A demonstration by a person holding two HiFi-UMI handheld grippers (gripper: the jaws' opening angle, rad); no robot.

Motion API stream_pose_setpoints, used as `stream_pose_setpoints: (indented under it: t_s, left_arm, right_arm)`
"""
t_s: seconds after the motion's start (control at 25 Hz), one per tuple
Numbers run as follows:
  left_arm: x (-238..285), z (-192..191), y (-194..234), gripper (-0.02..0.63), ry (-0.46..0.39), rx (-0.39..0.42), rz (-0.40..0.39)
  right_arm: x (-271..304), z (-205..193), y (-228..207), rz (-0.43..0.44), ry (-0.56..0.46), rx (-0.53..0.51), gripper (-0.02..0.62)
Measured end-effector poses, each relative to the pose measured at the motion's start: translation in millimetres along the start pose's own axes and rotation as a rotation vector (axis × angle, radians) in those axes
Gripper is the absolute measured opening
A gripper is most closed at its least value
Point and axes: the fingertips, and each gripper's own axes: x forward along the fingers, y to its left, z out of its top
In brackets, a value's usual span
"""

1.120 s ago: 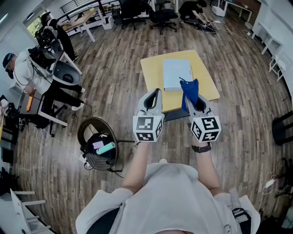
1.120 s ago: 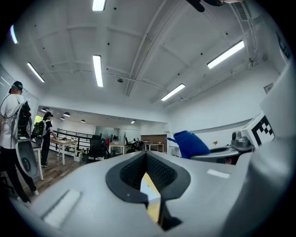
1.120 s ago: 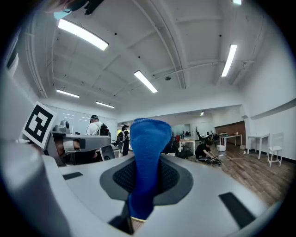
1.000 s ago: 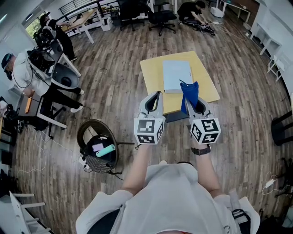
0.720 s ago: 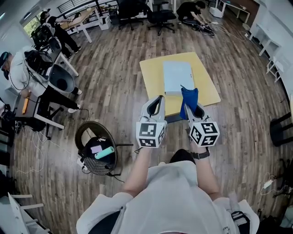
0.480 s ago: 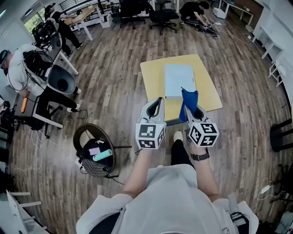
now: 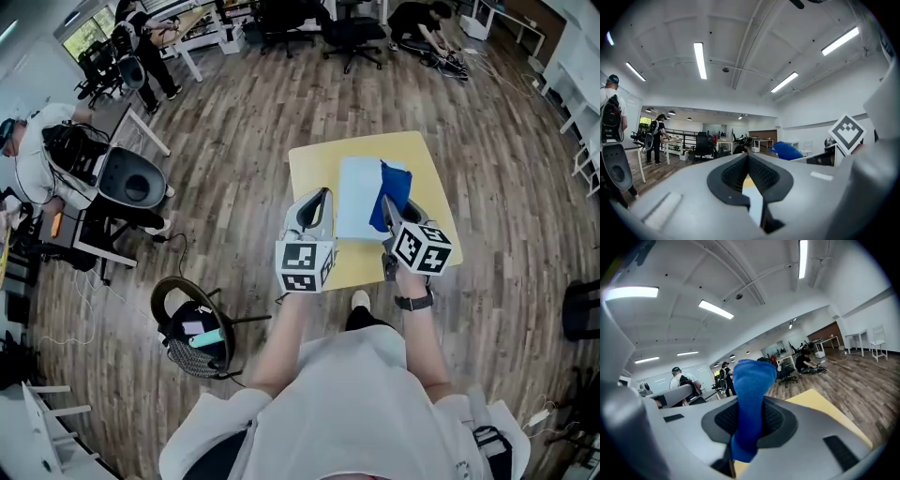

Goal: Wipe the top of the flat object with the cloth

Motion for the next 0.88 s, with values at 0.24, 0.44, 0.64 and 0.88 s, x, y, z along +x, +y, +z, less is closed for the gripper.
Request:
stream_pose_setpoints:
  t_s: [0.24,0.44,0.64,0.88]
  left_arm:
    - [70,-24,24,0.005,0.111,0.002,0.067]
    - [103,-63,39,0.005,0.202,-0.031,0.092]
    - [126,-88,59,0.005,0.239,-0.045,0.07]
    - [158,-96,86,0.005,0.25,-0.061,0.036]
  right_arm:
    - [63,15,-63,0.024,0.052,0.076,0.067]
    - [114,-16,-91,0.092,0.152,0.13,0.067]
    - [179,-64,-101,0.094,0.316,0.004,0.066]
    - [262,-110,-108,0.167,0.56,-0.676,0.064]
